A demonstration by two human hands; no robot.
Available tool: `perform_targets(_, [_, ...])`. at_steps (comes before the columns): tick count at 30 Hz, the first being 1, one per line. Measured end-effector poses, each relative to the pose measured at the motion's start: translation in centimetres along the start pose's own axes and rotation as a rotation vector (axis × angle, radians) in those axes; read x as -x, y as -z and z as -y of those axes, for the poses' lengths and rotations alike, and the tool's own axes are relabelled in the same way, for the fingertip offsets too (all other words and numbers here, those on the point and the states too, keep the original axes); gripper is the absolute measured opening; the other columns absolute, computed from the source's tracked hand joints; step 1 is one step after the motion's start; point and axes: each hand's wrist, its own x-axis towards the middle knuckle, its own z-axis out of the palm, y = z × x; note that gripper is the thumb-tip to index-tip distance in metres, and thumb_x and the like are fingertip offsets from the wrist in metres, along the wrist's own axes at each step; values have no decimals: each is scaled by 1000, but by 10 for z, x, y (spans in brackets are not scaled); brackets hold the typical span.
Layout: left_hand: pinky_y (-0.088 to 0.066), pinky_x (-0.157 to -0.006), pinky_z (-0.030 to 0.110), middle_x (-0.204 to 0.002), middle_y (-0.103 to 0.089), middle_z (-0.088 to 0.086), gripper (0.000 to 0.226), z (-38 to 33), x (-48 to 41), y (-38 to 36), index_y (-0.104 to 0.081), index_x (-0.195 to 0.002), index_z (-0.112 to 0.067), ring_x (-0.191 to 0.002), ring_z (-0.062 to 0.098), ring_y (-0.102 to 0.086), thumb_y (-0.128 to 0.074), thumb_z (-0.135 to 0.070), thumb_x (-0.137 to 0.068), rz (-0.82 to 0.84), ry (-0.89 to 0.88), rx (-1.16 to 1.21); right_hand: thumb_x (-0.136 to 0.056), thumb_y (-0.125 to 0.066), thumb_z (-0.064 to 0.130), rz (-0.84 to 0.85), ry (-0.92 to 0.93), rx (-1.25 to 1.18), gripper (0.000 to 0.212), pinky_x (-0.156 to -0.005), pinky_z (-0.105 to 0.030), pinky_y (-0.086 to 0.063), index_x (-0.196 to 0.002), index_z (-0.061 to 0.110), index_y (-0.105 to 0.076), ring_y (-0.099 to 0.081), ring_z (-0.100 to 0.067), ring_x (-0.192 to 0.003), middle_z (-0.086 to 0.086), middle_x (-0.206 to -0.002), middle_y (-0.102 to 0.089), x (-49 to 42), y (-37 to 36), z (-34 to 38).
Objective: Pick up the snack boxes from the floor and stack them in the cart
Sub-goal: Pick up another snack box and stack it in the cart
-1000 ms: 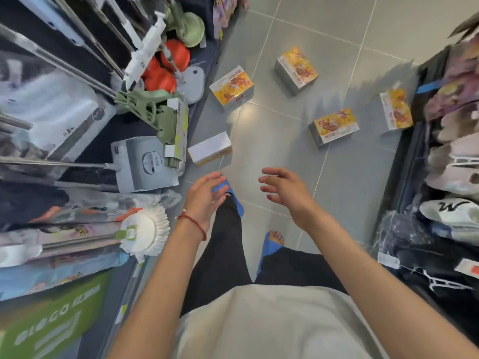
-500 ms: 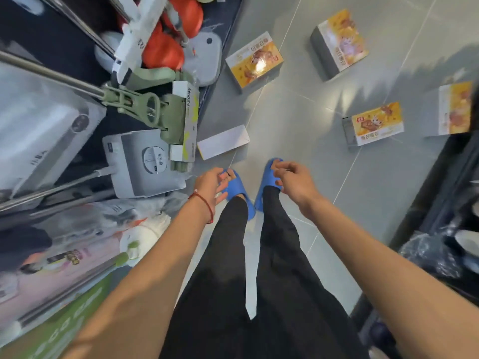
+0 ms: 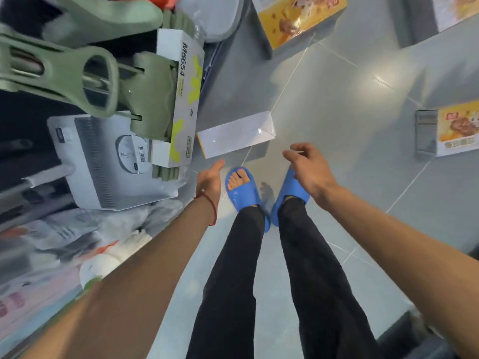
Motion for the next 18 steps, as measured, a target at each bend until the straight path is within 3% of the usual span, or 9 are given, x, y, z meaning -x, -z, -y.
perform_targets(3, [-36, -98, 29, -118, -55, -3, 33, -6, -53, -13, -63, -111, -18, -109, 18, -51, -64, -47, -94, -72, -55, 55, -62, -52, 78, -6, -33, -23, 70, -108, -54, -46, -122, 43, -59, -63, -25, -116, 16, -113, -68, -63, -19, -9])
perform_targets(6, [-31, -111, 30, -147, -48, -3, 98, -15, -100, -29, -51, -146, -14, -135, 14, -46, -69, -73, -70, -165, 3, 102, -66, -50, 81, 2, -59, -77, 75, -111, -54, -43, -126, 38, -60, -60, -26, -121, 8, -125, -65, -106, -38, 1])
perform_targets(7, [-27, -117, 33, -156, -40, 2, 106, -17, -116, -35, -42, -152, -13, -143, 18, -40, -67, -75, -70, -194, 13, 109, -75, -51, 78, 9, -67, -92, 72, -112, -53, -43, -131, 34, -59, -58, -25, -122, 7, -127, -62, -120, -44, 5])
perform_targets(9, [-21, -119, 36, -161, -29, 11, 98, -21, -146, -45, -28, -155, -8, -148, 24, -31, -64, -66, -86, -271, 41, 115, -90, -49, 72, -7, -61, -110, 70, -113, -51, -43, -141, 25, -56, -54, -24, -126, 3, -134, -57, -149, -55, 8])
perform_targets(12, [-27, -113, 31, -157, -37, 14, 84, -25, -181, -54, -34, -151, -7, -144, 27, -38, -64, -57, -91, -353, 59, 148, -83, -45, 83, -21, -50, -80, 84, -112, -54, -44, -146, 28, -53, -50, -27, -135, 1, -149, -52, -185, -67, 12])
perform_targets(15, [-30, -111, 32, -155, -40, 17, 84, -29, -197, -56, -37, -149, -4, -142, 30, -40, -62, -60, -91, -396, 77, 154, -89, -46, 81, 31, -79, -93, 61, -106, -56, -50, -119, 30, -62, -53, -30, -123, 1, -132, -57, -203, -76, 14])
perform_targets(18, [-33, -111, 37, -151, -44, 18, 84, -30, -201, -55, -39, -146, -6, -139, 33, -43, -61, -63, -89, -428, 88, 135, -93, -46, 74, 71, -114, -131, 47, -83, -54, -62, -105, 31, -62, -58, -29, -111, 0, -122, -58, -207, -82, 19])
